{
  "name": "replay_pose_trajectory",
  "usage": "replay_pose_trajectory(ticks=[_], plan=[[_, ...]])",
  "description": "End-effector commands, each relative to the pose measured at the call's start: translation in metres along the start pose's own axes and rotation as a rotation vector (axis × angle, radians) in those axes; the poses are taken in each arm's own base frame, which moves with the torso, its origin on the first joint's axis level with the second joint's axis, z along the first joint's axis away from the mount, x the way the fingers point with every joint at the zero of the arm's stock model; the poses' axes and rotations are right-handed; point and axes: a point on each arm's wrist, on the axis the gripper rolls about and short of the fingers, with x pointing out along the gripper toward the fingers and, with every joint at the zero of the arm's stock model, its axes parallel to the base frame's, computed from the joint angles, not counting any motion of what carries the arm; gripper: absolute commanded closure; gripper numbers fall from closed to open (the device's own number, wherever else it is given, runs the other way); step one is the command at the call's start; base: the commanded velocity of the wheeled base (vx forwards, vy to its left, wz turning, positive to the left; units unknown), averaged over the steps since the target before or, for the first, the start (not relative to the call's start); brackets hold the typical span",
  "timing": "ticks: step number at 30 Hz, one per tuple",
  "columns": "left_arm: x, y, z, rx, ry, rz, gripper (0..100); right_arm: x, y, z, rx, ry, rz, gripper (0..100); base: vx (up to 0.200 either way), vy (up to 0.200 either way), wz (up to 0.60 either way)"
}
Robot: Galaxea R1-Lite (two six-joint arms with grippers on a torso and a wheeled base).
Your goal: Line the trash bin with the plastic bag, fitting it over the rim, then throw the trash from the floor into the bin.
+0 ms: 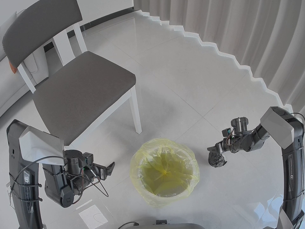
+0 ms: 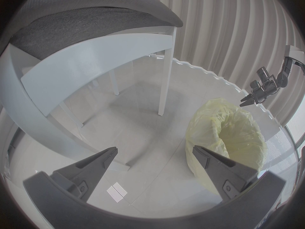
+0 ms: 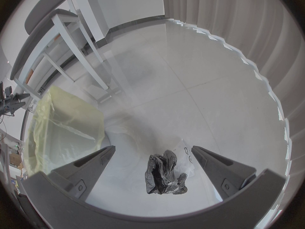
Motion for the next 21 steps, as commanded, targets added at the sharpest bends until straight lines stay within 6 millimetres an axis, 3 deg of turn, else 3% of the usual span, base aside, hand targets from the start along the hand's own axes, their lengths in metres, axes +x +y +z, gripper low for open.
replay_pose_trajectory(ticks=[1, 15, 16, 21], plan=[[0.000, 0.000, 0.002, 0.003, -0.019, 0.004, 0, 0.015, -0.001, -0.013, 0.017, 0.084, 0.018, 0, 0.000, 0.000, 0.00], [0.002, -0.007, 0.001, 0.012, -0.020, -0.011, 0, 0.020, 0.000, -0.001, 0.027, 0.182, 0.046, 0, 0.000, 0.000, 0.00], [0.002, -0.006, 0.002, 0.012, -0.020, -0.011, 0, 0.021, 0.000, -0.001, 0.028, 0.191, 0.049, 100, 0.000, 0.000, 0.00], [-0.001, -0.007, 0.003, 0.013, -0.023, -0.012, 0, 0.020, 0.001, 0.000, 0.034, 0.211, 0.051, 100, 0.000, 0.000, 0.00]])
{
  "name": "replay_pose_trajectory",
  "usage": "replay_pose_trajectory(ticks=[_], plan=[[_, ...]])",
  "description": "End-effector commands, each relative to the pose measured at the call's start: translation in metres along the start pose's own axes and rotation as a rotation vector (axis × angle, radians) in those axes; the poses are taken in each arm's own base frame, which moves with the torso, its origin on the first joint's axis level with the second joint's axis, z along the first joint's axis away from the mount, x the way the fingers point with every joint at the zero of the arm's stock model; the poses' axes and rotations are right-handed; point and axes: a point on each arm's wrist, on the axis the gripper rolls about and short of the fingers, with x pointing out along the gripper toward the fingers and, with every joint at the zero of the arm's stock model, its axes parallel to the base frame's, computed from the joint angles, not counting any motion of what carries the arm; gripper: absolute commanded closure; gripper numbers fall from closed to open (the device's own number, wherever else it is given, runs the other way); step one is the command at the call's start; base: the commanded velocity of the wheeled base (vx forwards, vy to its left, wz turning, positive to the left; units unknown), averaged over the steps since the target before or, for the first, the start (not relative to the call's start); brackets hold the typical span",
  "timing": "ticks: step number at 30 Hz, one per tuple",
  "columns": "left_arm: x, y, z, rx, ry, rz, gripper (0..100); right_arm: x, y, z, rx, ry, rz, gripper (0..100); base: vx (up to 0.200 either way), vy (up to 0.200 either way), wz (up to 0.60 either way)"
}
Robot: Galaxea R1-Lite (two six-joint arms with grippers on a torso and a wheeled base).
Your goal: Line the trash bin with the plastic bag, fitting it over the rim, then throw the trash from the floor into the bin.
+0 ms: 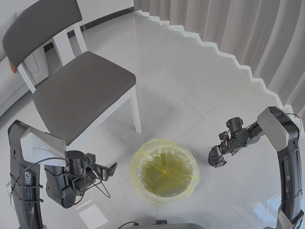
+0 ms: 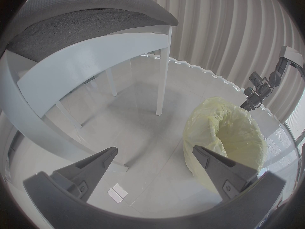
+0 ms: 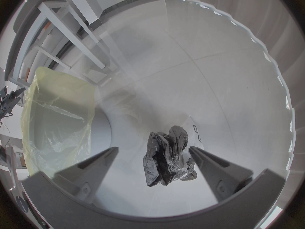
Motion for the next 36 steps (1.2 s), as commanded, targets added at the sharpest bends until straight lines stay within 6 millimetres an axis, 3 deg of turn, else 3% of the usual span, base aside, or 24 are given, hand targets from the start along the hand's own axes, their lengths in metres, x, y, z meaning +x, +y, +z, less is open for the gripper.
replay_pose_trajectory(ticks=[1, 11, 19, 31, 36], plan=[[-0.002, 0.000, 0.003, 0.000, -0.021, 0.000, 0, 0.001, -0.001, 0.001, -0.001, -0.002, -0.001, 100, 0.000, 0.000, 0.00], [-0.005, -0.002, 0.001, -0.001, -0.006, -0.010, 0, -0.002, -0.007, -0.010, -0.008, 0.022, -0.006, 100, 0.000, 0.000, 0.00], [-0.011, -0.007, -0.002, -0.001, 0.013, -0.023, 0, -0.032, -0.009, -0.012, -0.020, -0.027, -0.029, 100, 0.000, 0.000, 0.00], [-0.015, -0.008, -0.001, -0.022, 0.013, -0.028, 0, -0.092, 0.001, -0.012, -0.060, -0.100, -0.056, 100, 0.000, 0.000, 0.00], [-0.017, -0.008, 0.000, -0.026, 0.010, -0.028, 0, -0.135, 0.014, -0.004, -0.108, -0.160, -0.062, 100, 0.000, 0.000, 0.00]])
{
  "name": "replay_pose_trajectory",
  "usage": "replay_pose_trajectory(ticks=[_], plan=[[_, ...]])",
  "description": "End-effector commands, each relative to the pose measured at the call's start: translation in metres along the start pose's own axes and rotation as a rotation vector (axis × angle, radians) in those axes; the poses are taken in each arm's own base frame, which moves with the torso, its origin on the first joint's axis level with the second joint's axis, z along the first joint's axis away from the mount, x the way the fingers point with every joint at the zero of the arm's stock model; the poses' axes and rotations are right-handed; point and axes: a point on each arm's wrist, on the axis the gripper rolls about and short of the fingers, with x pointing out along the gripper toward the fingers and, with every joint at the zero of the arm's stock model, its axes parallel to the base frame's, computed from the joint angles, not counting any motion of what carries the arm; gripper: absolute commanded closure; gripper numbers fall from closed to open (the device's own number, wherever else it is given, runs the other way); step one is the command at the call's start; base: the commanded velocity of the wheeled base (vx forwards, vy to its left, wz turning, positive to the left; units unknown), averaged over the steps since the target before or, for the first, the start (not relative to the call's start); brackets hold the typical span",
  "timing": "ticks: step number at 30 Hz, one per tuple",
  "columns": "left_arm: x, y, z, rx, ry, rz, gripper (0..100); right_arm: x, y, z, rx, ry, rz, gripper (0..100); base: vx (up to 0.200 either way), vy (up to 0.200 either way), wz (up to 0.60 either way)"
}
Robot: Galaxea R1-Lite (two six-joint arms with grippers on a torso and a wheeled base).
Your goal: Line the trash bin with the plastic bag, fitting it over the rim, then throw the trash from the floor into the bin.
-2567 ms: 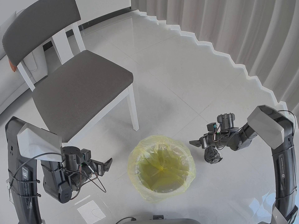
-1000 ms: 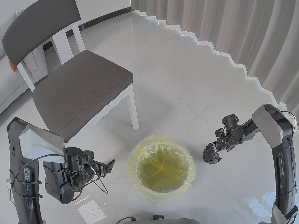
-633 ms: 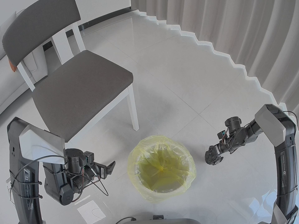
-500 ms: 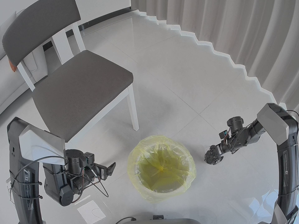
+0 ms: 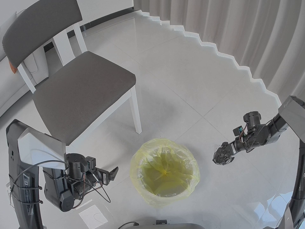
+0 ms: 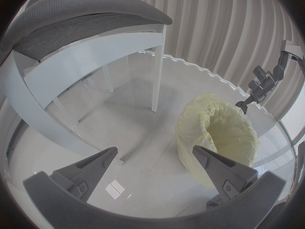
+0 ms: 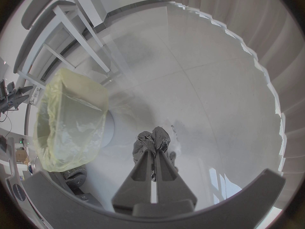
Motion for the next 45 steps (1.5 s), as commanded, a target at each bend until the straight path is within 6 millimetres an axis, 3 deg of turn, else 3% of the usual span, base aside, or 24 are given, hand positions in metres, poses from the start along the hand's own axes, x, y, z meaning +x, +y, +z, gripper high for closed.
replay_pose_trajectory(ticks=[1, 6, 16, 21, 28, 38, 45], plan=[[-0.003, 0.000, 0.005, -0.004, -0.026, 0.000, 0, -0.050, 0.010, 0.018, -0.043, -0.090, -0.015, 100, 0.000, 0.000, 0.00], [-0.004, -0.002, 0.007, -0.001, -0.034, -0.006, 0, -0.083, 0.034, 0.030, -0.092, -0.154, 0.009, 100, 0.000, 0.000, 0.00], [-0.010, -0.005, 0.008, -0.009, -0.034, -0.002, 0, -0.160, 0.123, 0.051, -0.289, -0.347, 0.164, 100, 0.000, 0.000, 0.00], [-0.012, -0.005, 0.009, -0.008, -0.039, -0.002, 0, -0.176, 0.157, 0.051, -0.367, -0.390, 0.243, 100, 0.000, 0.000, 0.00], [-0.018, -0.004, 0.011, -0.011, -0.039, 0.001, 0, -0.174, 0.188, 0.055, -0.422, -0.415, 0.316, 100, 0.000, 0.000, 0.00], [-0.032, -0.004, 0.025, -0.042, -0.093, -0.002, 0, -0.129, 0.212, 0.034, -0.459, -0.350, 0.363, 100, 0.000, 0.000, 0.00], [-0.059, -0.002, 0.043, -0.087, -0.171, -0.002, 0, -0.096, 0.222, 0.028, -0.470, -0.334, 0.379, 100, 0.000, 0.000, 0.00]])
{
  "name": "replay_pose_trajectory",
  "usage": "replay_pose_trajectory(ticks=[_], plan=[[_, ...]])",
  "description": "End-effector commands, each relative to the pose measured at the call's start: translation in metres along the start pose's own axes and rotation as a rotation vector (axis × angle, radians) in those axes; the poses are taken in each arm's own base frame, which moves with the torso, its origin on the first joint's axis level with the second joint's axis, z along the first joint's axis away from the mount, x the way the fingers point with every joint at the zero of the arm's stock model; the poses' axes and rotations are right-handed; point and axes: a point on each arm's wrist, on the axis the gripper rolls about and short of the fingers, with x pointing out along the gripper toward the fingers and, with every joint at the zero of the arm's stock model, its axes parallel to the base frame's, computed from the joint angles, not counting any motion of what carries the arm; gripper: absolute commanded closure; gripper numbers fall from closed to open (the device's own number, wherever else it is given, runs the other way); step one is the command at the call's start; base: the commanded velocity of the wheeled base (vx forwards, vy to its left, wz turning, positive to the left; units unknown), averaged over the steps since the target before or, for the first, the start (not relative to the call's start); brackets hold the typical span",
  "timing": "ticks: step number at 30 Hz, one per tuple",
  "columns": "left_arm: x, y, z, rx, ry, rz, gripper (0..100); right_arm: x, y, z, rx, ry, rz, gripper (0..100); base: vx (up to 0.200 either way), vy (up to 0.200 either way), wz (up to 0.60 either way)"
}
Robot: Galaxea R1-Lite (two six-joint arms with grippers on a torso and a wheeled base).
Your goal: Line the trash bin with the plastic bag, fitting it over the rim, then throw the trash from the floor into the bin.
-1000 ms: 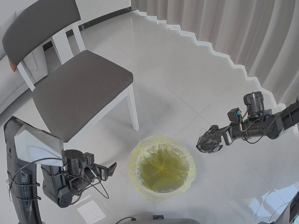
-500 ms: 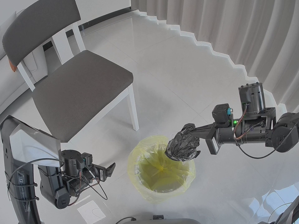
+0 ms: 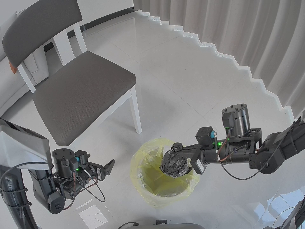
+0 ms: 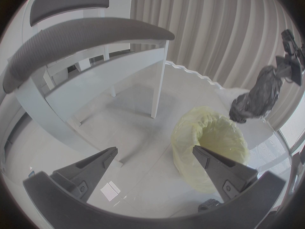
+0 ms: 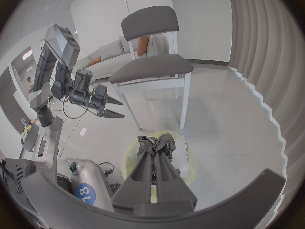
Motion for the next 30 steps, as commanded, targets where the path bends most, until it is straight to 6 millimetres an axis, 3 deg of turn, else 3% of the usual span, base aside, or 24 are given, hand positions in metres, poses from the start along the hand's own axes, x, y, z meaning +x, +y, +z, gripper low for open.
replay_pose_trajectory(ticks=[1, 6, 12, 15, 23, 30], plan=[[-0.019, 0.001, 0.016, -0.033, -0.073, -0.002, 0, 0.026, 0.003, -0.018, 0.008, 0.053, 0.029, 100, 0.000, 0.000, 0.00], [-0.042, 0.003, 0.024, -0.062, -0.108, 0.010, 0, 0.051, 0.013, -0.037, 0.001, 0.078, 0.062, 100, 0.000, 0.000, 0.00], [-0.049, -0.002, 0.022, -0.084, -0.099, 0.016, 0, 0.085, 0.016, -0.081, 0.020, 0.142, 0.075, 100, 0.000, 0.000, 0.00], [-0.053, -0.004, 0.023, -0.091, -0.106, 0.017, 0, 0.092, 0.016, -0.095, 0.022, 0.132, 0.066, 100, 0.000, 0.000, 0.00], [-0.054, -0.006, 0.024, -0.088, -0.116, 0.007, 0, 0.082, 0.038, -0.105, -0.005, 0.147, 0.109, 100, 0.000, 0.000, 0.00], [-0.055, -0.007, 0.024, -0.091, -0.116, 0.011, 0, 0.089, 0.021, -0.099, 0.005, 0.118, 0.071, 100, 0.000, 0.000, 0.00]])
